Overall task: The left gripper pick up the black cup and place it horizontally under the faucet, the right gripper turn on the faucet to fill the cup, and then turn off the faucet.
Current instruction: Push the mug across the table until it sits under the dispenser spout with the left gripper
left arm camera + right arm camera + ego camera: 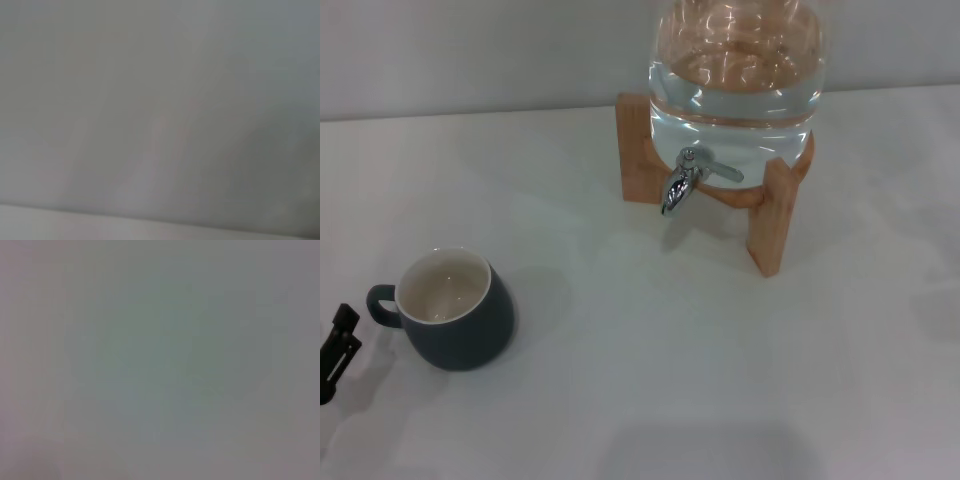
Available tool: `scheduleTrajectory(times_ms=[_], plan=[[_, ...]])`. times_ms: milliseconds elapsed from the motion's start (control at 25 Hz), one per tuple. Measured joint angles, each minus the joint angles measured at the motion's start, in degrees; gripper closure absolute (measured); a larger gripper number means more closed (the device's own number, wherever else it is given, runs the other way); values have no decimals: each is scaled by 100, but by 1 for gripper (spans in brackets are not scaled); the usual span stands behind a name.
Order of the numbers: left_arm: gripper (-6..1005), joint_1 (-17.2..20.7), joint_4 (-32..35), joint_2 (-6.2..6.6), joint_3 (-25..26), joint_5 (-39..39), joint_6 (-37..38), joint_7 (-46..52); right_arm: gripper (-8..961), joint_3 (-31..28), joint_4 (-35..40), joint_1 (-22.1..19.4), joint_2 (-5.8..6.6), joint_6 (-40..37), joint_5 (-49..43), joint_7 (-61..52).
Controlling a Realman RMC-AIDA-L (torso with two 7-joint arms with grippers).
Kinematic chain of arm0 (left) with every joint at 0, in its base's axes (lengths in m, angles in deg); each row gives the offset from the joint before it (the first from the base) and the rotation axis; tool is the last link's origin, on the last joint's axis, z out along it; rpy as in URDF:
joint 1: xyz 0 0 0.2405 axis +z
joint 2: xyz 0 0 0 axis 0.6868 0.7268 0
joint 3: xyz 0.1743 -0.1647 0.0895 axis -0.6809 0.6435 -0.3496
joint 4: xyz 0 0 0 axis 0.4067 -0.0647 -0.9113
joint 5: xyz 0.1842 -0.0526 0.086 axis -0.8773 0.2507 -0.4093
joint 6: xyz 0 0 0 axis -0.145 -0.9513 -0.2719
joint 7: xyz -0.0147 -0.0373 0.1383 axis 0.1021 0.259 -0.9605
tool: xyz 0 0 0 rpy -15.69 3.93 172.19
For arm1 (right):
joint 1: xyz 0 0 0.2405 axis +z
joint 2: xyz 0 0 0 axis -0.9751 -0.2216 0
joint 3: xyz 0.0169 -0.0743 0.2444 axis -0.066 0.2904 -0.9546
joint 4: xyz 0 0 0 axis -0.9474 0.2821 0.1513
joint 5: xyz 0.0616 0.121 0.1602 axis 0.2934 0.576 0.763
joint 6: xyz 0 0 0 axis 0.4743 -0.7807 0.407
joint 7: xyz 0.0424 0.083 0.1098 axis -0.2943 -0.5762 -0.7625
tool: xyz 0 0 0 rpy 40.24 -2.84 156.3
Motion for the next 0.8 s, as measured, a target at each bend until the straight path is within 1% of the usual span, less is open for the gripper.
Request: scheduleTrajectory(times_ms=[440,800], plan=[[132,-57,-174,1,-18,-128,408,-4,109,1,0,10,21,1,0,0],[132,-76,-241,0,-17,-234,573,8,109,26,1,9,21,9,0,0]])
